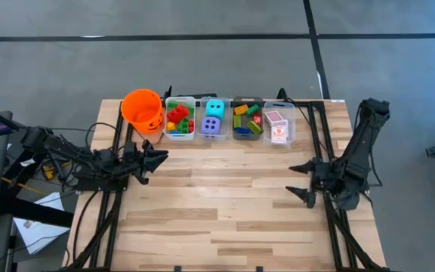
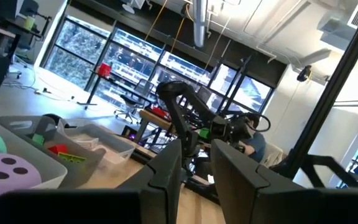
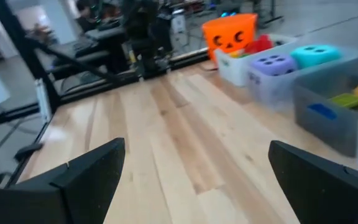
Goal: Pick & Place Toys
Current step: Return to Home Position
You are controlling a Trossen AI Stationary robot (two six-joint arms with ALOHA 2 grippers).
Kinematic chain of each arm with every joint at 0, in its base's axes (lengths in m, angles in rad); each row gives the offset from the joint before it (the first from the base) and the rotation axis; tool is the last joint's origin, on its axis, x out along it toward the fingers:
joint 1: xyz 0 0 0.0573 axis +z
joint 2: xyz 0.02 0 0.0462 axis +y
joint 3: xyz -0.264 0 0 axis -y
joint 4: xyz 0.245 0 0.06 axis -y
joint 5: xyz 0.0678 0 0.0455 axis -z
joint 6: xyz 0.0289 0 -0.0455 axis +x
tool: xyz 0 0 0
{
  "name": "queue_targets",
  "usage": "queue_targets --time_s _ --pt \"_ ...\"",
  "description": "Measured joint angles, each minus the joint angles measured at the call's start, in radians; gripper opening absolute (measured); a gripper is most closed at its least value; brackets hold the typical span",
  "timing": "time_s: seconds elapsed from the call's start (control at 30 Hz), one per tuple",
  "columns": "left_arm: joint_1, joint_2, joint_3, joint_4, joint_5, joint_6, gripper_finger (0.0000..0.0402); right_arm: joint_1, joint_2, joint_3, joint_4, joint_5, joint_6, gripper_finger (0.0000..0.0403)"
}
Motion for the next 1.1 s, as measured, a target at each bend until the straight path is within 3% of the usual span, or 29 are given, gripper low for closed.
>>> queue_targets --time_s 0.23,0.4,0.57,0.7,0.9,1.1 --pt "0.0 0.0 0.0 -0.03 0.006 -0.029 0.0081 -0.174 -0.172 -0.165 0.326 -0.264 -0.338 0.0389" --pt "0.0 0.0 0.0 -0.071 0.037 -0.031 0.0081 -0.397 -0.265 -0.275 0.685 -0.621 -0.631 0.0389" --pt "0.002 0.0 0.0 -0.149 0.051 0.02 0.0081 -0.659 -0.284 -0.274 0.675 -0.922 -0.667 0.0389" --pt "0.042 0.001 0.0 -0.234 0.144 0.059 0.0081 -0.845 -0.266 -0.274 0.685 -1.112 -0.626 0.0389" --pt "0.154 0.0 0.0 -0.245 0.425 0.06 0.0081 -1.024 -0.229 -0.274 0.706 -1.177 -0.618 0.0389" --pt "0.21 0.0 0.0 -0.465 0.492 0.004 0.0081 -1.1 -0.201 -0.274 0.74 -1.177 -0.61 0.0389"
